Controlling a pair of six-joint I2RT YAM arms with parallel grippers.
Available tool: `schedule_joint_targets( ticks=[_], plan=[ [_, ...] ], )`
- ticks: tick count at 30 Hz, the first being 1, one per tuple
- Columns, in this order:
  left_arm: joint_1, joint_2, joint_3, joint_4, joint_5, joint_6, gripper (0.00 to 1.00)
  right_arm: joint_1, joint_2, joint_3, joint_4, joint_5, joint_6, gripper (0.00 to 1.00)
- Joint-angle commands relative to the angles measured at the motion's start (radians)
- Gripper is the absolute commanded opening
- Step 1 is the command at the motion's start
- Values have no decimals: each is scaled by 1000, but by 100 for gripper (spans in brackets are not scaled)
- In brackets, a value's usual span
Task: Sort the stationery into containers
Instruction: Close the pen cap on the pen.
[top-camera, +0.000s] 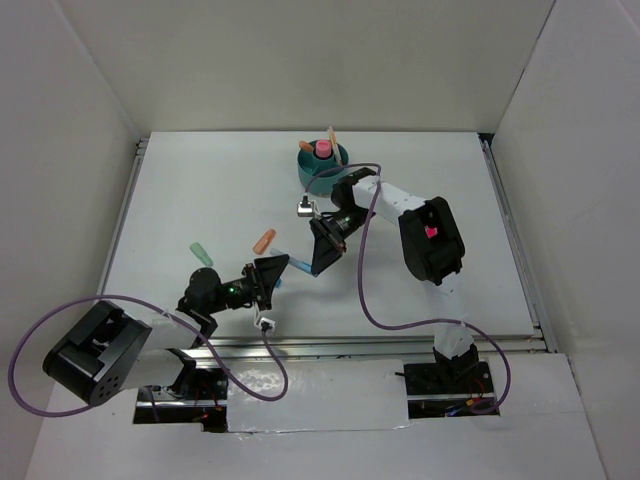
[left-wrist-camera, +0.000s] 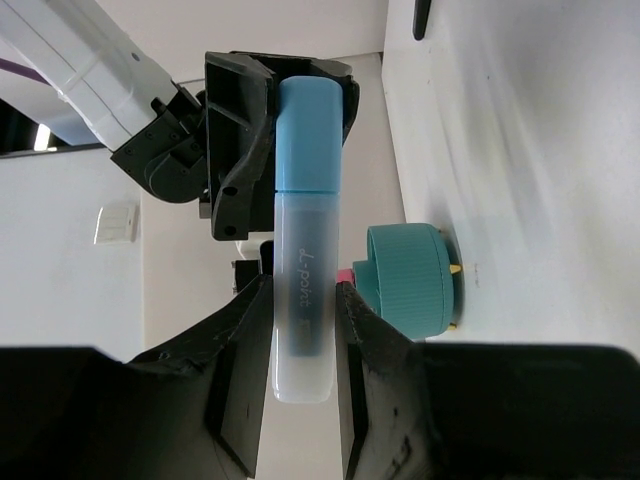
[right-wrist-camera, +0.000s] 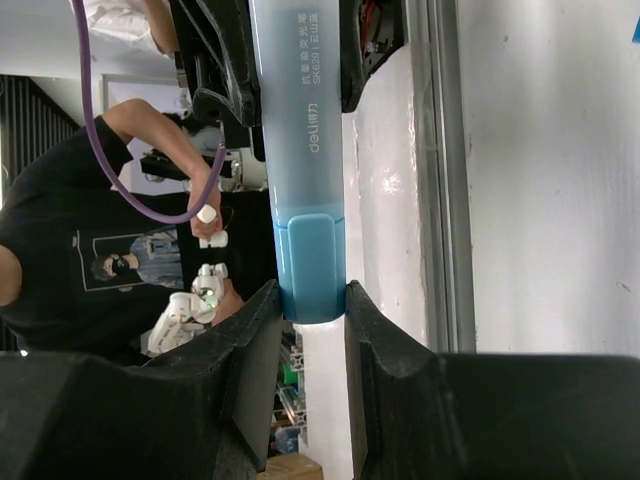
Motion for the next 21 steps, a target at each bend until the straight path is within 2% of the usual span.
schedule_joint_targets(
  ticks=[1, 10, 21],
  plan=[
    [-99, 23, 12, 55, 237, -60, 0, 21, 11, 94, -1, -236, 4, 0],
    [-142, 17, 8, 52, 217, -71, 0, 20, 31, 134, -1, -245, 14, 0],
    [-183, 52, 6, 121, 200, -97, 0, 20, 51, 157, -1, -254, 20, 0]
  ],
)
